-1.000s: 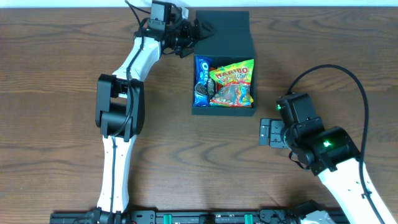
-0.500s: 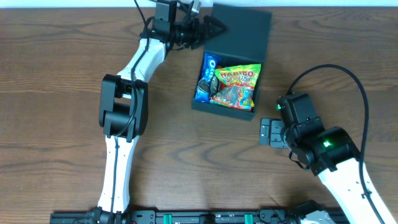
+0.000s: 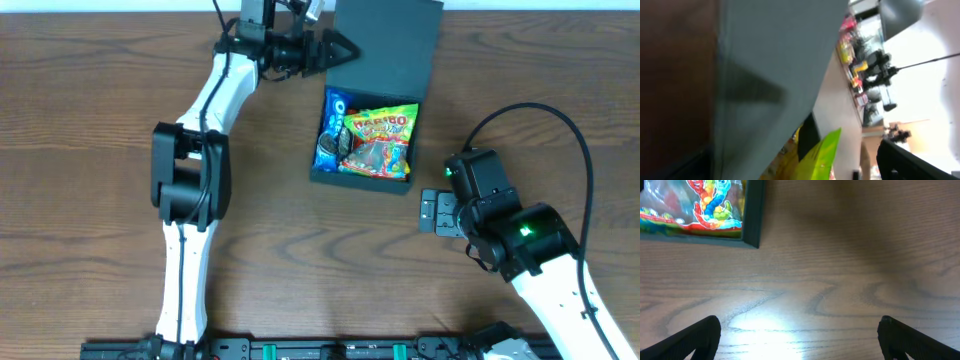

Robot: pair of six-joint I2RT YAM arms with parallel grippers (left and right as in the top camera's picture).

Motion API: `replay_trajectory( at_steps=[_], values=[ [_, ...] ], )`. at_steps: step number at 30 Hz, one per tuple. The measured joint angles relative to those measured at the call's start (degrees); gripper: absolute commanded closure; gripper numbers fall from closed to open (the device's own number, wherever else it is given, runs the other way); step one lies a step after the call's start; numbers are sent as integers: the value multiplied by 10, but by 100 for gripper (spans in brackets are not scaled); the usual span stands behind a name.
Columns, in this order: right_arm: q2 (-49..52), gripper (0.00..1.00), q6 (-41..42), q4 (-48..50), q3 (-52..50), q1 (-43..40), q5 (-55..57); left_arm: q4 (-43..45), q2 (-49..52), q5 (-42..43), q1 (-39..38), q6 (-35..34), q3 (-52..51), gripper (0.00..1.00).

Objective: Pack container
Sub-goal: 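Swing the lid forward and lower it onto the box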

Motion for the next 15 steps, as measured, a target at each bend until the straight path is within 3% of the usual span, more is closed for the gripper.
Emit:
replay_trajectory(
  at_steps=[3,7,15],
  values=[
    [0,1,0,0,0,0,1,-107,-38,-43,-7,89,0,5],
    [0,1,0,3,0,0,2,-179,-106,-75,-33,183,1,5],
    [1,1,0,5,0,0,2,-322,-167,-122,-55,255,15,5]
  ],
)
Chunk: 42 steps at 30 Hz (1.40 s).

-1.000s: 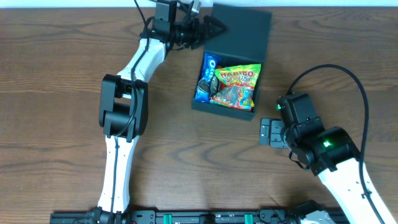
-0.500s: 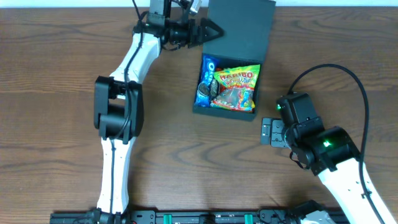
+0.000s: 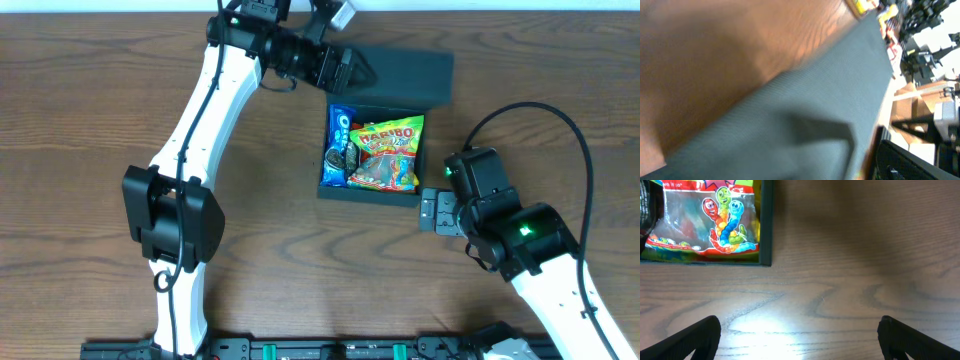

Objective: Pack container
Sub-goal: 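Swing the lid forward and lower it onto the box, then release the lid and bring both grippers to the box's sides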

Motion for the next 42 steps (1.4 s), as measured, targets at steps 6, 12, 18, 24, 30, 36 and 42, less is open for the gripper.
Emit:
replay_trajectory(
  at_steps=[6,12,18,24,30,36,42],
  values=[
    [0,1,-2,1,0,0,0,-115,0,-10,-5,47,0,4],
    [0,1,-2,3,0,0,0,-140,-4,-17,-10,67,0,5],
    [0,1,-2,32,0,0,0,-183,-87,-144,-10,62,0,4],
    [0,1,-23,68,14,0,-63,-229,-210,-253,-10,59,1,5],
    [-24,1,-37,43,62,0,-111,-285,-221,-298,-10,31,1,5],
    [-33,1,-47,38,62,0,-108,-346,-221,-313,-14,15,1,5],
    [45,1,-47,87,62,0,-77,-357,-274,-422,-81,-35,-24,5]
  ],
)
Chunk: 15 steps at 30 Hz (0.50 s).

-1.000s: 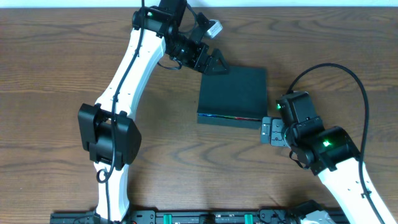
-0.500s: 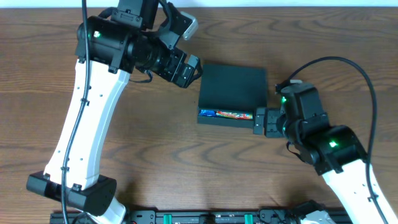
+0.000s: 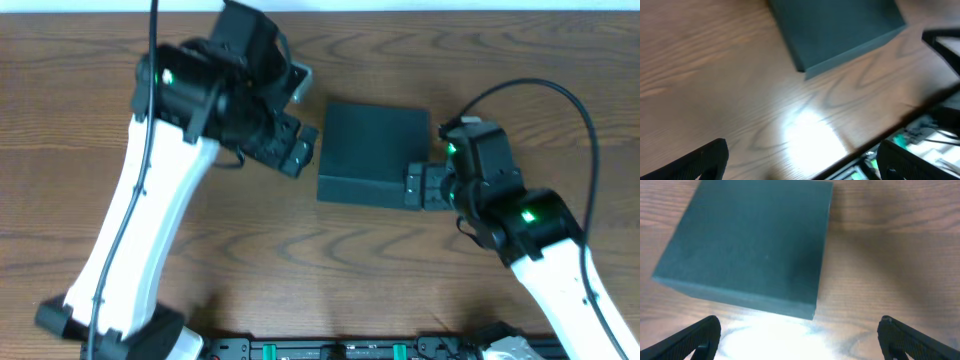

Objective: Pack container
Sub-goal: 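Release the lid and bring both grippers to the box's sides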

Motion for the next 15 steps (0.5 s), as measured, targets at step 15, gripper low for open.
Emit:
replay_trajectory(
  at_steps=[15],
  values=[
    [145,1,0,124,3,0,17,323,-291,-124,-43,-172,-536,5]
  ],
)
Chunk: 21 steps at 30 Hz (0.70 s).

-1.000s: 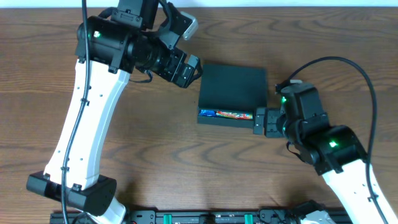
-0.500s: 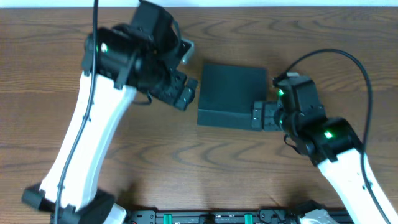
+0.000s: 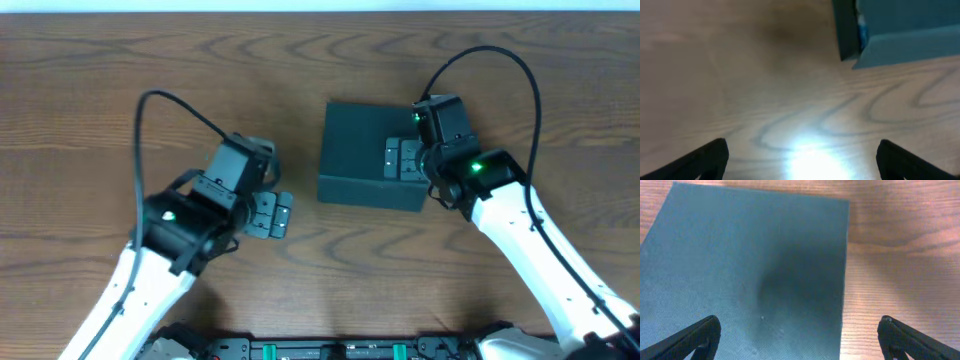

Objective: Pack container
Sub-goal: 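Release the lid and bring both grippers to the box's sides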

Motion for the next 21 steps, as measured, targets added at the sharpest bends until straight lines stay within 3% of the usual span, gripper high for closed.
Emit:
replay_trajectory(
  at_steps=[6,21],
  values=[
    [54,1,0,21,0,0,-14,93,63,59,0,-18,-65,5],
    [105,1,1,6,6,27,-17,128,163,99,-50,-19,-66,5]
  ],
)
